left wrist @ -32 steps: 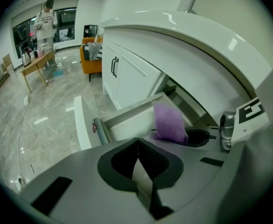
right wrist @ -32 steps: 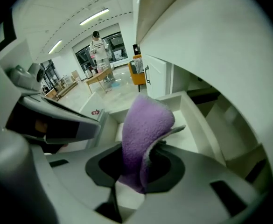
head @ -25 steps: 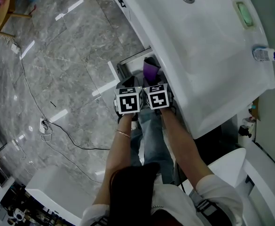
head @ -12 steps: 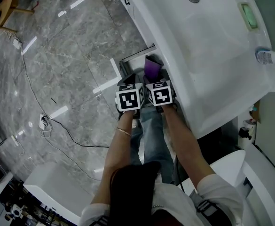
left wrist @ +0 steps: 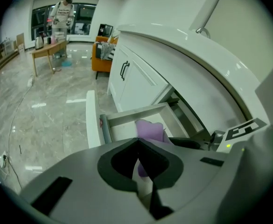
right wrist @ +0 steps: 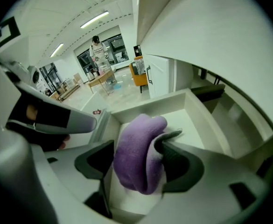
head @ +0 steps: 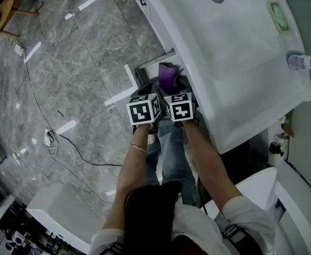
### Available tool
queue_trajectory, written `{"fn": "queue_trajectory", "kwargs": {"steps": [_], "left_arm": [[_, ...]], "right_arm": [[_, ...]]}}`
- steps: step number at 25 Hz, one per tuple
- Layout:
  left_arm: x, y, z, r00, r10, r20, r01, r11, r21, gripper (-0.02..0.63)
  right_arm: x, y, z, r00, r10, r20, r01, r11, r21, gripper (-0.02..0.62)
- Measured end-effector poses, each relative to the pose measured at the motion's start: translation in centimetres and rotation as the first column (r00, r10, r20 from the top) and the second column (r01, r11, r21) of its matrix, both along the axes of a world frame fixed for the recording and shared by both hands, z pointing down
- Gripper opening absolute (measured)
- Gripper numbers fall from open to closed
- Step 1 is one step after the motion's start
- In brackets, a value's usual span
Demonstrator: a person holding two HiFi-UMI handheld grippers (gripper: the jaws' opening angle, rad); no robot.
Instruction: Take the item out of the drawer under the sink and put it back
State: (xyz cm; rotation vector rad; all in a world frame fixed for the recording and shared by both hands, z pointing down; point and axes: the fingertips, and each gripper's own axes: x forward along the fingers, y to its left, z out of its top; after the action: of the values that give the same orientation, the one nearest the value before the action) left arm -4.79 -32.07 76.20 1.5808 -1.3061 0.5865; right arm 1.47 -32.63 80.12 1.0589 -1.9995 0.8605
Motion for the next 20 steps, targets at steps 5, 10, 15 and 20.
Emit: {"fn": "queue_trajectory", "kwargs": {"steps": [5, 10, 15, 20], "left_arm": [[-0.4, 0.5, -0.4, 0.998, -0.055, -0.038, 0.055, 0.998, 0.015, 0.003], [-1.1, 0.7, -1.2, 0.998, -0.048, -0.033, 0.049, 0.998, 0.048, 0.003], [-2.0, 0.8, -2.7, 0.997, -0.067, -0.041, 0.070, 0.995, 0.073, 0.004], [-2.3, 1.4, -4.8, 0.998, -0.054, -0.040, 0.058, 0.994, 0.095, 0.003]], "right_arm": [[0.0, 0.4, -1.3, 1.000, 0.028, 0.007, -0.028, 0.999, 0.026, 0.316], [-0.3, 1.1, -2.7, 0.999, 0.036, 0.028, -0.036, 0.999, 0.016, 0.318], [-0.8, 1.4, -4.7, 0.999, 0.031, 0.039, -0.033, 0.999, 0.037, 0.318], [-1.1, 2.1, -7.4, 0.998, 0.034, 0.060, -0.037, 0.998, 0.050, 0.318]]}}
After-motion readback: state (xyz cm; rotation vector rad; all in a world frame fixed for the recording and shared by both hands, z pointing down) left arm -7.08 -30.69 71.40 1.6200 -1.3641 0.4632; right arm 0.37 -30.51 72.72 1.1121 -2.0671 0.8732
